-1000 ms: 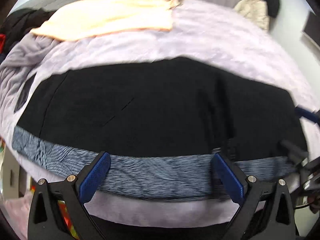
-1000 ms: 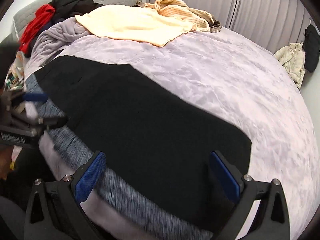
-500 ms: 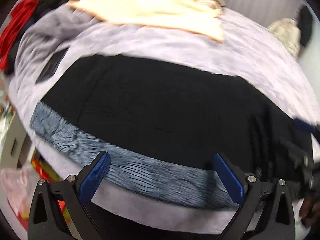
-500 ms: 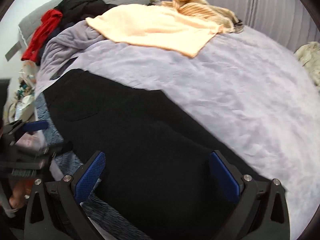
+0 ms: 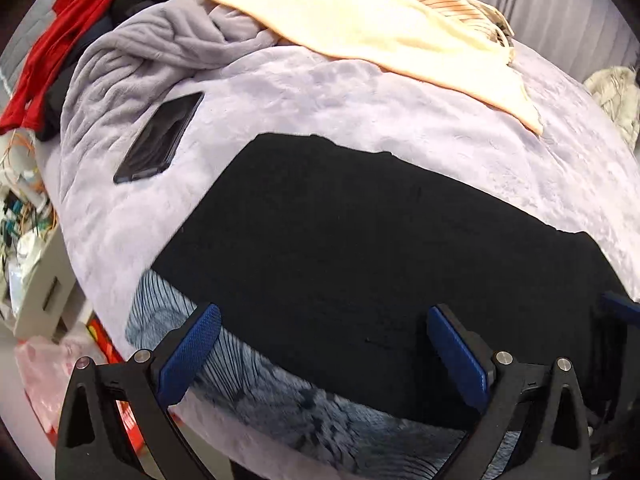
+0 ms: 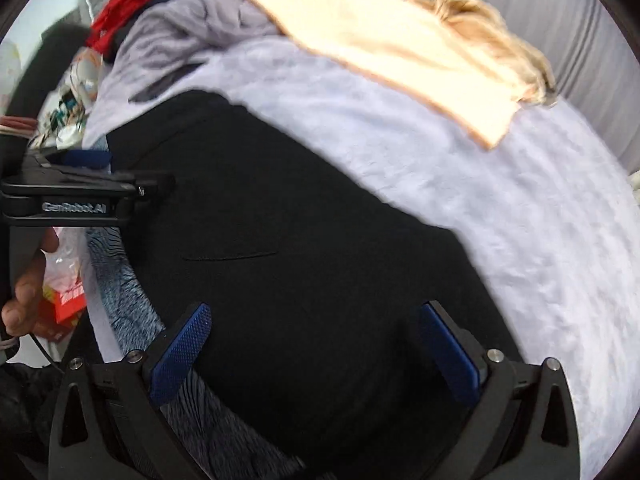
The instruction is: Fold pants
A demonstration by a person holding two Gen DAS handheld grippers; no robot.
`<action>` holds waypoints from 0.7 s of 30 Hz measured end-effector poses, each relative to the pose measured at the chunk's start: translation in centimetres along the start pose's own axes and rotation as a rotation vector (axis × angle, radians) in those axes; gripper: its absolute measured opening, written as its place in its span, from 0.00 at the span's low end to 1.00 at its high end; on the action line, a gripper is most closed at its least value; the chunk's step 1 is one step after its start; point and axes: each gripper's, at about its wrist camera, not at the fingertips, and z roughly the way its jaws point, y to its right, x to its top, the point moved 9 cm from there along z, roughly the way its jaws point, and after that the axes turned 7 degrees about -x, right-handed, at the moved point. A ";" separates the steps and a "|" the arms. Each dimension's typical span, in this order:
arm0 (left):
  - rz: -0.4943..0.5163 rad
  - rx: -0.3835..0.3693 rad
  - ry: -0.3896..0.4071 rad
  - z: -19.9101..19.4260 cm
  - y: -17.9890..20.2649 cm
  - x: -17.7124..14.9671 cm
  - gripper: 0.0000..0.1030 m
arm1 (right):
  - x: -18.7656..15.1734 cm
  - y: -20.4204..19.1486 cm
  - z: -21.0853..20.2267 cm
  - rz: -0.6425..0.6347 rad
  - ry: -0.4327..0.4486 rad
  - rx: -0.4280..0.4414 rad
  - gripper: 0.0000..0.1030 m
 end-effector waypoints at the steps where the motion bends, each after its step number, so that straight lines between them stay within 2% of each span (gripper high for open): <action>1: 0.027 0.029 0.010 0.0 0.1 0.2 1.00 | 0.2 -0.5 1.3 0.009 -0.040 0.031 1.00; 2: 0.049 0.056 0.016 0.0 0.0 0.4 1.00 | 0.8 -0.7 2.0 0.026 -0.040 0.039 1.00; 4: 0.044 0.043 0.022 -0.2 -0.6 0.7 1.00 | 1.9 -0.8 2.2 0.031 -0.060 0.059 1.00; 6: 0.022 0.033 0.033 -0.2 -1.8 1.1 1.00 | 2.9 -0.8 2.5 0.010 -0.056 0.069 1.00; 9: 0.035 0.061 0.015 1.0 -3.4 0.8 1.00 | 4.2 -1.3 3.6 -0.049 -0.078 0.086 1.00; 12: 0.053 0.032 0.022 0.8 -3.5 1.0 1.00 | 6.9 -1.7 4.7 -0.072 -0.084 0.156 1.00; 16: 0.055 -0.005 0.025 0.8 -3.8 1.0 1.00 | 11.1 -3.5 4.5 -0.103 -0.023 0.282 1.00; 18: 0.058 -0.034 0.019 1.1 -4.0 1.0 1.00 | 13.1 -5.2 6.3 -0.176 -0.033 0.326 1.00; 19: 0.071 -0.038 0.013 1.3 -4.0 1.0 1.00 | 13.7 -5.8 7.2 -0.205 -0.037 0.323 1.00; 21: 0.094 -0.028 0.000 1.5 -3.9 1.0 1.00 | 14.4 -7.6 9.6 -0.271 -0.079 0.373 1.00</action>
